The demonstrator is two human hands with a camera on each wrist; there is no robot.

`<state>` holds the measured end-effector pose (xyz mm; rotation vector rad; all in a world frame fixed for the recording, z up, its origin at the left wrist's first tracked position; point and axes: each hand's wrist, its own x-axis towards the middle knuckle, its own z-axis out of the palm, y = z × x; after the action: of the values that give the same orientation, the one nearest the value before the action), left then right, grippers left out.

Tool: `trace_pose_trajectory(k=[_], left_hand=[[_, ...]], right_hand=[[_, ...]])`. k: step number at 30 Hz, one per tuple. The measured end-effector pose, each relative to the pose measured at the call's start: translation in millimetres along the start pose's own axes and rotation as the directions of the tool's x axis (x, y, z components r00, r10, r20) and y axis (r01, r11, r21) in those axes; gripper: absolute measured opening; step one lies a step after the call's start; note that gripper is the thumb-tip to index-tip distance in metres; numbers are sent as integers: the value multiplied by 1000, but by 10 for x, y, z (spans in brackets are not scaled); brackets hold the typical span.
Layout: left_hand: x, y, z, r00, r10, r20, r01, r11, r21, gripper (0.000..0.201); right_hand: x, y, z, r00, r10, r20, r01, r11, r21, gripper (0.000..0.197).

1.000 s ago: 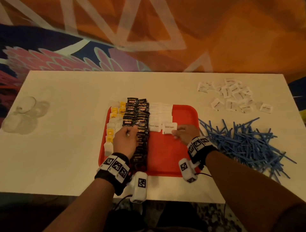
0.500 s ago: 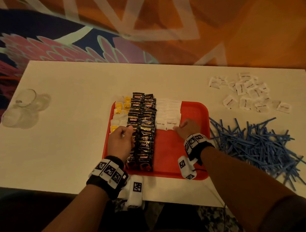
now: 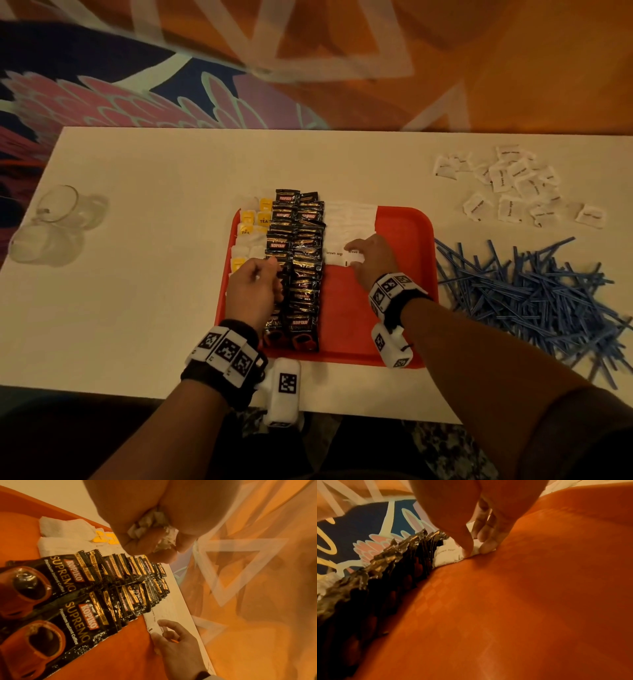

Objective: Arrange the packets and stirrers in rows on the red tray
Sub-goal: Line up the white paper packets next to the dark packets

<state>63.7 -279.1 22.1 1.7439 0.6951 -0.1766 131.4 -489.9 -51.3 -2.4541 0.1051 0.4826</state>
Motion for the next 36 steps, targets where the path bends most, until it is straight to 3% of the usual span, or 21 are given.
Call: trace_pose_trajectory(k=[4, 9, 14, 19, 25, 28, 33, 36], left_hand=[[-47, 85, 43, 996, -52, 73, 57, 996, -73, 30], [-147, 353, 215, 959, -141, 244, 204, 946, -252, 54], [-256, 615, 450, 937, -71, 343, 197, 915, -351, 65], [-391, 883, 655, 895, -31, 444, 183, 936, -302, 80], [-557, 1089, 828, 874, -27, 485, 181, 945, -274, 72], [-606, 1126, 858, 868, -15, 497, 192, 932, -308, 64], [-613, 1114, 831, 896, -46, 441, 206, 925, -321, 57], [-663, 1113, 786, 905, -3, 426, 171, 918, -357, 50]], right_hand=[[-97, 14, -93, 998, -12, -57, 16, 997, 71, 36], [-318, -162, -367, 996, -54, -70, 72, 956, 285, 25], [-583, -470, -731, 986, -159, -46, 163, 891, 423, 10], [-827, -667, -1181, 976, -216, 21, 183, 871, 457, 5], [-931, -638, -1438, 984, -166, 69, 128, 914, 385, 11], [-937, -605, -1495, 990, -136, 24, 115, 912, 394, 17], [-938, -601, -1597, 998, -62, -26, 66, 825, 561, 19], [-933, -620, -1656, 999, -34, -24, 42, 769, 638, 16]])
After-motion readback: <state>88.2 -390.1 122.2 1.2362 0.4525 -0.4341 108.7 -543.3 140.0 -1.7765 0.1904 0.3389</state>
